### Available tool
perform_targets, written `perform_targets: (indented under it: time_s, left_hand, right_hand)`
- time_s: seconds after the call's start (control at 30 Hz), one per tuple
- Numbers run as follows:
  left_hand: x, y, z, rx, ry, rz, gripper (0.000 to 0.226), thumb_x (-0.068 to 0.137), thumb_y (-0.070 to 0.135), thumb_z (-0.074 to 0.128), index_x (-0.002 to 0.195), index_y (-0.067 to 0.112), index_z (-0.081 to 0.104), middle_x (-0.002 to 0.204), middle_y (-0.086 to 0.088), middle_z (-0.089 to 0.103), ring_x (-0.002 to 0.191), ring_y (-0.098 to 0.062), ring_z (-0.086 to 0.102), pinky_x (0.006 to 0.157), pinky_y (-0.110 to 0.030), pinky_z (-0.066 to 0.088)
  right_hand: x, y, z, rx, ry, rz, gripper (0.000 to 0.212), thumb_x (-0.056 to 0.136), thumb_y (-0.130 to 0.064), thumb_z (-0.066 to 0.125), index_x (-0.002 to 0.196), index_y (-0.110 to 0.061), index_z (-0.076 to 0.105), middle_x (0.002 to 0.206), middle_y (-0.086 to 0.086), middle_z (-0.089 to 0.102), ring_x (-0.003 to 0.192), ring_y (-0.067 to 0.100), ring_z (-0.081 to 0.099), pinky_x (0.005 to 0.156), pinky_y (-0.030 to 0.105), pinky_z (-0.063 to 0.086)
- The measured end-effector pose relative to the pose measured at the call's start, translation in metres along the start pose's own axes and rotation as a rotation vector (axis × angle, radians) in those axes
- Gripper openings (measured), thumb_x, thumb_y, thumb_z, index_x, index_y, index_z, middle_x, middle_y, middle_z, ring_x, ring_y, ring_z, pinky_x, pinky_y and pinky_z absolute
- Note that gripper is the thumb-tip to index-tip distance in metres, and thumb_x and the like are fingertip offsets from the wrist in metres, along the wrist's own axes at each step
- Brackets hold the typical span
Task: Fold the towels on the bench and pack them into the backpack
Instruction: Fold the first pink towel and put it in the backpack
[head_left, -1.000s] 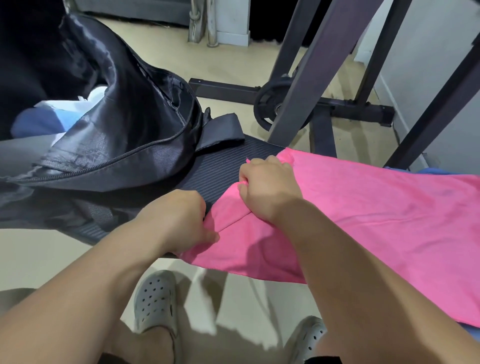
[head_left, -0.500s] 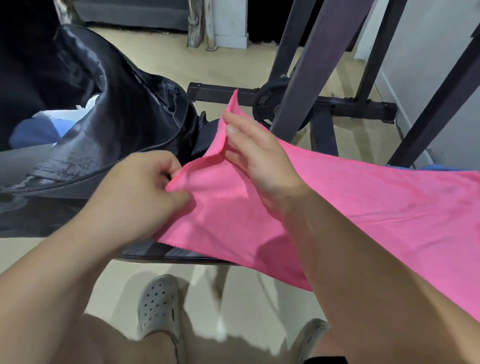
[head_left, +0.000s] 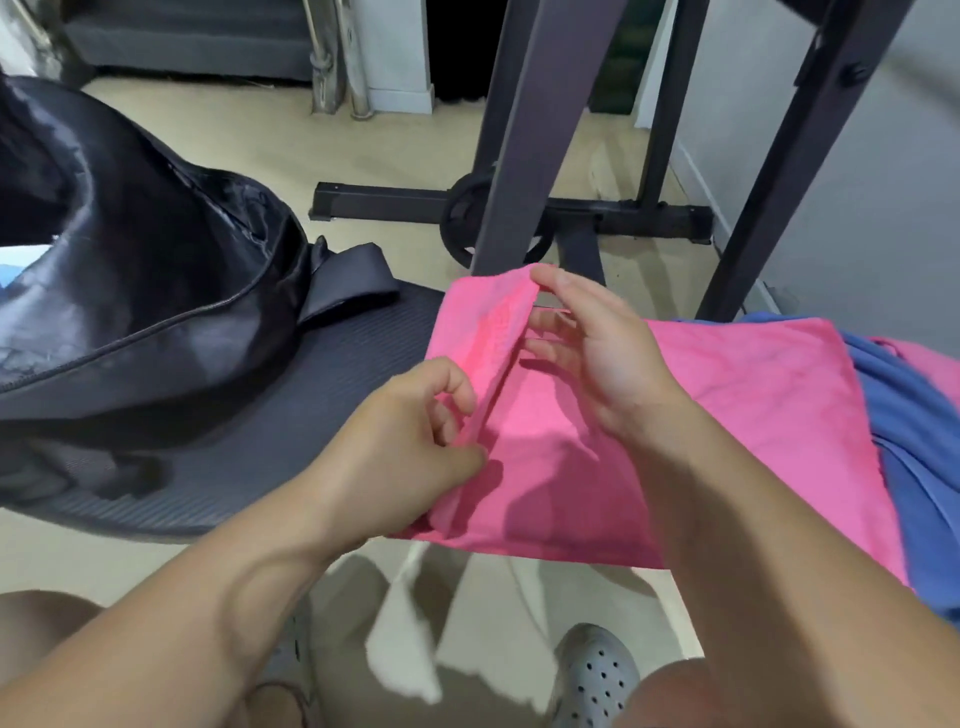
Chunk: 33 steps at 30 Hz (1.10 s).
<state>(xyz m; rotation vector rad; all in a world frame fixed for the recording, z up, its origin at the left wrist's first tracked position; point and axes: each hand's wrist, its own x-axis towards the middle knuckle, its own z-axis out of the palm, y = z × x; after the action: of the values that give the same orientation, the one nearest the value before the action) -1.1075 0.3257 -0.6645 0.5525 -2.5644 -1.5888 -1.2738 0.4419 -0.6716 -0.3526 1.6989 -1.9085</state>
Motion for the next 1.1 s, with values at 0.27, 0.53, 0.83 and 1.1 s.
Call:
perform_targets:
  time_s: [0.27, 0.53, 0.83, 1.1]
  left_hand:
    - [0.004, 0.013, 0.065, -0.012, -0.162, 0.085, 0.040, 0.077, 0.023, 0.084, 0.105, 0.029, 0.056, 0.065, -0.005, 0.063, 0.052, -0.009, 0.052, 0.054, -0.031, 0.044]
    - [0.022, -0.009, 0.042, 0.565, 0.248, 0.173, 0.030, 0.081, 0.053, 0.053, 0.095, 0.028, 0.062, 0.092, 0.008, 0.058, 0.087, -0.020, 0.057, 0.078, -0.041, 0.050]
    - [0.011, -0.038, 0.049, 0.908, -0.160, 0.079, 0.098, 0.081, 0.083, 0.014, 0.161, 0.028, -0.004, 0.168, 0.010, -0.013, 0.154, -0.014, -0.012, 0.122, -0.055, -0.002]
    - [0.009, -0.050, 0.022, 0.885, -0.130, -0.005, 0.122, 0.068, 0.095, 0.034, 0.159, 0.029, -0.014, 0.167, 0.014, -0.013, 0.153, -0.006, -0.009, 0.124, -0.054, -0.002]
  right_hand:
    - [-0.006, 0.003, -0.058, -0.078, 0.105, 0.038, 0.025, 0.102, -0.020, 0.054, 0.082, -0.017, 0.069, 0.078, 0.005, 0.062, 0.073, 0.019, 0.058, 0.071, 0.029, 0.051]
    - [0.007, 0.019, -0.075, -0.457, 0.155, 0.030, 0.034, 0.099, -0.027, 0.062, 0.131, -0.018, 0.062, 0.117, 0.004, 0.067, 0.097, 0.012, 0.064, 0.088, 0.024, 0.051]
    - [0.003, 0.030, -0.056, -1.459, -0.033, 0.085, 0.078, 0.093, -0.073, 0.038, 0.159, -0.037, 0.018, 0.169, -0.001, 0.012, 0.153, 0.029, 0.012, 0.121, 0.060, 0.011]
    - [0.007, 0.031, -0.038, -1.400, -0.132, 0.111, 0.092, 0.091, -0.073, 0.044, 0.160, -0.040, -0.007, 0.170, -0.007, -0.006, 0.156, 0.026, -0.006, 0.123, 0.059, -0.002]
